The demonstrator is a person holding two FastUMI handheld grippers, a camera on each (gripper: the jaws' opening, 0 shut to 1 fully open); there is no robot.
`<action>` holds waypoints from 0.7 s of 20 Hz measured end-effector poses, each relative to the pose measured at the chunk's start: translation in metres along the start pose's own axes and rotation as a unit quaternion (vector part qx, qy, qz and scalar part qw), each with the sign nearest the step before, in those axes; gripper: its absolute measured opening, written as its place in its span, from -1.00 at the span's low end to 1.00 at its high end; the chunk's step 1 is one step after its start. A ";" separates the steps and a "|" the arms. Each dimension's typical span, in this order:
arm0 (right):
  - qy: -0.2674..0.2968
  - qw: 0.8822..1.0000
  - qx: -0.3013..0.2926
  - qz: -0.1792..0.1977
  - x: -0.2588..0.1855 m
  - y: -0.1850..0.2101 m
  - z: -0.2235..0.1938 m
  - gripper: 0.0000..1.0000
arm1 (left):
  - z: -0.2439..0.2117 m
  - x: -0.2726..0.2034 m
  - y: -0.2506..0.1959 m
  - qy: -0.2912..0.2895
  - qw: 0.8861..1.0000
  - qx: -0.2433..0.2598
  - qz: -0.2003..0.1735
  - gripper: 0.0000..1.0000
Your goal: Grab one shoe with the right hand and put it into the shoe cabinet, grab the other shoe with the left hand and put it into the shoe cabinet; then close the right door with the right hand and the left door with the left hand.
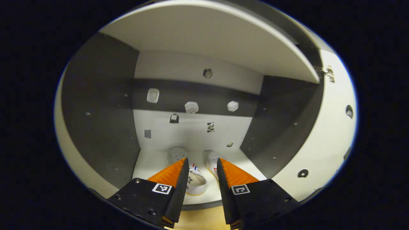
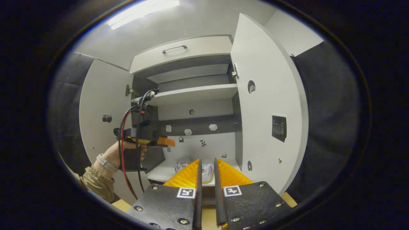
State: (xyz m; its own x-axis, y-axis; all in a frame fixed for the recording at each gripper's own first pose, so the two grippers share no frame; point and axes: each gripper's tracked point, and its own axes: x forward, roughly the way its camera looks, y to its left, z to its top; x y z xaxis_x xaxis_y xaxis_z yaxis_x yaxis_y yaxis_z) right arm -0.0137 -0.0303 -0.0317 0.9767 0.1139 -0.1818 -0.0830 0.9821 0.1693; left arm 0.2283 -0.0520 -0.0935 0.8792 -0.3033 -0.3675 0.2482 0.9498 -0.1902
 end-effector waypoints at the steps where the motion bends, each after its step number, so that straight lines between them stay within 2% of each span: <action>1: -0.005 1.000 0.001 0.000 -0.005 -0.002 0.005 -0.65 | 0.008 -0.016 -0.010 -0.019 1.000 0.009 -0.009 0.21; 2: -0.009 1.000 0.002 -0.001 -0.009 -0.002 0.010 -0.60 | 0.012 -0.031 -0.019 -0.036 0.999 0.016 -0.016 0.05; 4: -0.018 1.000 0.003 -0.005 -0.018 -0.006 0.019 -0.54 | 0.020 -0.060 -0.031 -0.063 0.997 0.030 -0.024 0.08; 5: -0.024 1.000 0.005 -0.008 -0.024 -0.009 0.024 -0.52 | 0.023 -0.074 -0.035 -0.072 0.996 0.035 -0.026 0.02; 7: -0.029 0.999 0.005 -0.013 -0.036 -0.015 0.031 -0.20 | 0.023 -0.098 -0.044 -0.085 0.995 0.039 -0.031 0.38; 8: -0.031 0.999 0.003 -0.016 -0.042 -0.019 0.035 -0.14 | 0.023 -0.107 -0.050 -0.091 0.994 0.044 -0.037 0.32; 9: -0.036 0.999 -0.001 -0.028 -0.049 -0.020 0.039 0.06 | 0.023 -0.116 -0.054 -0.095 0.993 0.049 -0.040 0.31; 10: -0.040 0.998 -0.004 -0.039 -0.054 -0.027 0.042 0.04 | 0.023 -0.125 -0.057 -0.100 0.993 0.055 -0.041 0.34; 11: -0.044 0.998 -0.003 -0.044 -0.058 -0.031 0.045 0.15 | 0.023 -0.133 -0.059 -0.104 0.992 0.062 -0.041 0.50; 13: -0.050 0.997 0.000 -0.059 -0.067 -0.047 0.051 0.35 | 0.024 -0.147 -0.067 -0.112 0.990 0.067 -0.046 0.56; 14: -0.053 0.996 0.002 -0.068 -0.070 -0.056 0.054 0.59 | 0.023 -0.153 -0.070 -0.116 0.990 0.067 -0.048 0.63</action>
State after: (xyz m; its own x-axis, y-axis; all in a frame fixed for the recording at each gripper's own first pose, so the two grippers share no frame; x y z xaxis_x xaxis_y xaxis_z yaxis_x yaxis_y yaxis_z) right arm -0.0672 -0.1016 0.0238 0.9943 -0.0372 -0.0998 0.0522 0.9868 0.1532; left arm 0.0860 -0.0699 -0.0026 0.9149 -0.3815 -0.1320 0.3729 0.9239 -0.0861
